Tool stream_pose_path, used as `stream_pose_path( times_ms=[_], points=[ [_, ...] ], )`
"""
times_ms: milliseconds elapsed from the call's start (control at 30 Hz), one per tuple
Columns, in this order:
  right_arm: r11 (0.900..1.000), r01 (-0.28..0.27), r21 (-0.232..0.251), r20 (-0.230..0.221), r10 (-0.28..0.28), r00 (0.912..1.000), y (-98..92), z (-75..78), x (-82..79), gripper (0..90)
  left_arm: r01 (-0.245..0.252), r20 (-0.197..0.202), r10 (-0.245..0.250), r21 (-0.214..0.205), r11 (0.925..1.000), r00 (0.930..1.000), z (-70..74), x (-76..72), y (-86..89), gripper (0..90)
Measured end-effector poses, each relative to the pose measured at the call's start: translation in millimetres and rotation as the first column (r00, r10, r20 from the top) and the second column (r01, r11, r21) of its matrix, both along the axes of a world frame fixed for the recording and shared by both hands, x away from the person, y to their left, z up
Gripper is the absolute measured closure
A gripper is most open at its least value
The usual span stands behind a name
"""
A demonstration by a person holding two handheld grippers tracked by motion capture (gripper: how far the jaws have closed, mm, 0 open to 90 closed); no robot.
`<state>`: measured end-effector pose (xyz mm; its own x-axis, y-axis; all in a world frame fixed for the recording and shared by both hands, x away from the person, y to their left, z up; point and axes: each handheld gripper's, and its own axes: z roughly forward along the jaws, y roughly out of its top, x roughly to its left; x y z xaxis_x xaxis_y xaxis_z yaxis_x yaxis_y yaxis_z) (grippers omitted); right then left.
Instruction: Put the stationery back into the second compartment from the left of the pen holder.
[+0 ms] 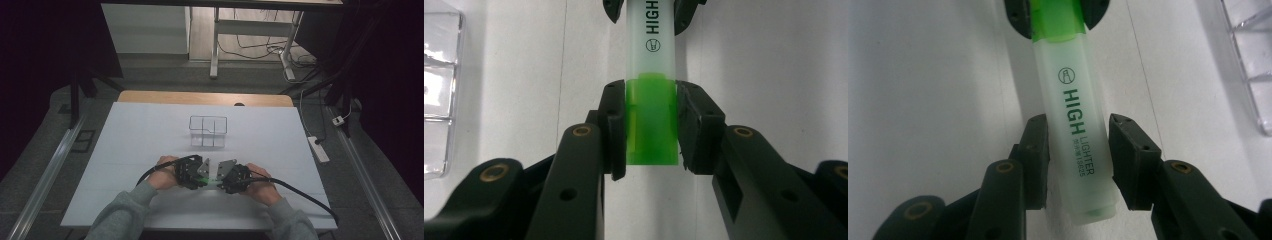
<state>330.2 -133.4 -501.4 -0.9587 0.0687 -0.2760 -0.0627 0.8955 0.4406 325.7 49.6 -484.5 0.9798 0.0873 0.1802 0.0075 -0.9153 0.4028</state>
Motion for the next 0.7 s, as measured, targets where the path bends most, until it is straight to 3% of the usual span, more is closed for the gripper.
stream_pose_path(
  times_ms=[200,333,367,500,600,700],
  points=[
    [0.9993,-0.031,0.020,0.005,0.031,0.9995,-0.6,-0.5,-2.4,65.0,-0.010,0.024,0.010,-0.035,0.9993,0.9997,3.0,0.1,5.4,63.5],
    [0.9989,-0.008,0.047,-0.007,0.008,0.9999,-3.5,1.1,-1.9,65.1,-0.073,0.025,0.075,-0.074,0.9946,0.9969,3.0,3.2,11.2,53.4],
    [0.9984,0.001,0.057,-0.010,-0.001,0.9999,-4.9,2.4,-1.5,65.1,-0.104,0.010,0.106,-0.112,0.9882,0.9943,2.5,3.6,12.9,50.7],
    [0.9965,0.019,0.082,-0.012,-0.018,0.9998,-7.8,4.1,1.3,65.2,-0.182,-0.035,0.179,-0.191,0.9645,0.9833,5.1,7.1,24.0,37.3],
    [0.9939,0.047,0.099,-0.012,-0.046,0.9989,-9.9,5.1,2.3,65.2,-0.238,-0.065,0.229,-0.264,0.9347,0.9714,7.1,8.0,35.7,31.7],
    [0.9867,0.067,0.148,-0.022,-0.065,0.9977,-12.7,6.7,4.5,65.2,-0.288,-0.111,0.265,-0.346,0.8932,0.9577,6.9,9.3,48.0,29.5]
  ],
)
